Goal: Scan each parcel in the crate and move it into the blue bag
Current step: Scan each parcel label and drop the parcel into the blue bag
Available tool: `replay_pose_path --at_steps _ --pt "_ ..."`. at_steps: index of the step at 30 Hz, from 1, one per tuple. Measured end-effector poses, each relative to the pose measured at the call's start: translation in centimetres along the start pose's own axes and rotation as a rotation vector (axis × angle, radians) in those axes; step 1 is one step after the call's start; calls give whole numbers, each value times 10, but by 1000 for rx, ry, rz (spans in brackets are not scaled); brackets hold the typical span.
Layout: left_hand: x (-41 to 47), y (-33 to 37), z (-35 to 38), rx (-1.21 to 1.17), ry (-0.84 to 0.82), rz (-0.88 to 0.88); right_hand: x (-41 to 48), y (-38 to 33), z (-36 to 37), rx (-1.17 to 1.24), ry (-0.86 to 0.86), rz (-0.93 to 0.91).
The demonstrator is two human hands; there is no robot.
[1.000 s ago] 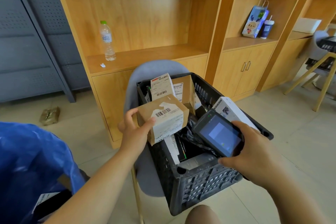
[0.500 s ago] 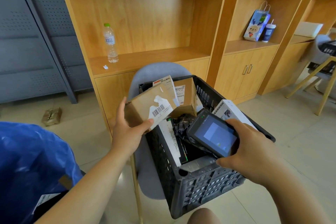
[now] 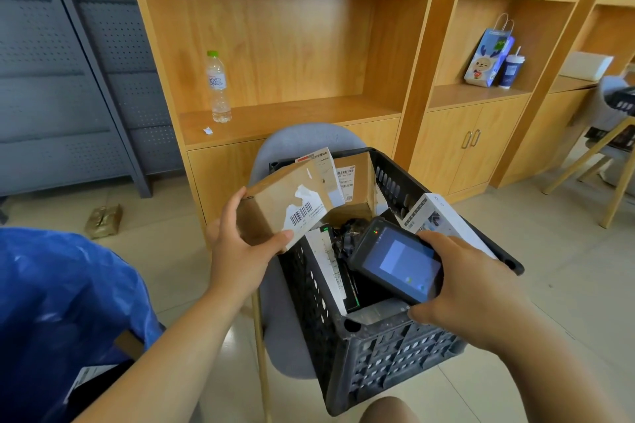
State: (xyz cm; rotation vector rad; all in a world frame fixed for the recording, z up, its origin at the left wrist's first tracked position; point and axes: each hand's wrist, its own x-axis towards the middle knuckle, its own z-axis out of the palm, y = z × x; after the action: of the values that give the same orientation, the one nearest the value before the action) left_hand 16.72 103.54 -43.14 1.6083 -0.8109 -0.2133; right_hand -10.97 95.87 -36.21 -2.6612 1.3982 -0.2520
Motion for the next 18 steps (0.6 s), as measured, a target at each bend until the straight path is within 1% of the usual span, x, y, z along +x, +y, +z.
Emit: replay_pose_path --at_steps 5,9,11,13,18 --pt "-13 -6 -25 -65 -13 -75 5 -18 7 58 45 -29" --pt "-35 -22 -66 -112 36 -104 14 -55 21 119 52 -127" --pt "-47 -32 -94 -57 81 -128 18 -78 28 138 41 -190" --pt "-58 -48 -126 46 139 -172 20 -101 35 158 17 -244" --pt "-80 -87 -201 273 265 -363 21 -144 53 165 -32 -329"
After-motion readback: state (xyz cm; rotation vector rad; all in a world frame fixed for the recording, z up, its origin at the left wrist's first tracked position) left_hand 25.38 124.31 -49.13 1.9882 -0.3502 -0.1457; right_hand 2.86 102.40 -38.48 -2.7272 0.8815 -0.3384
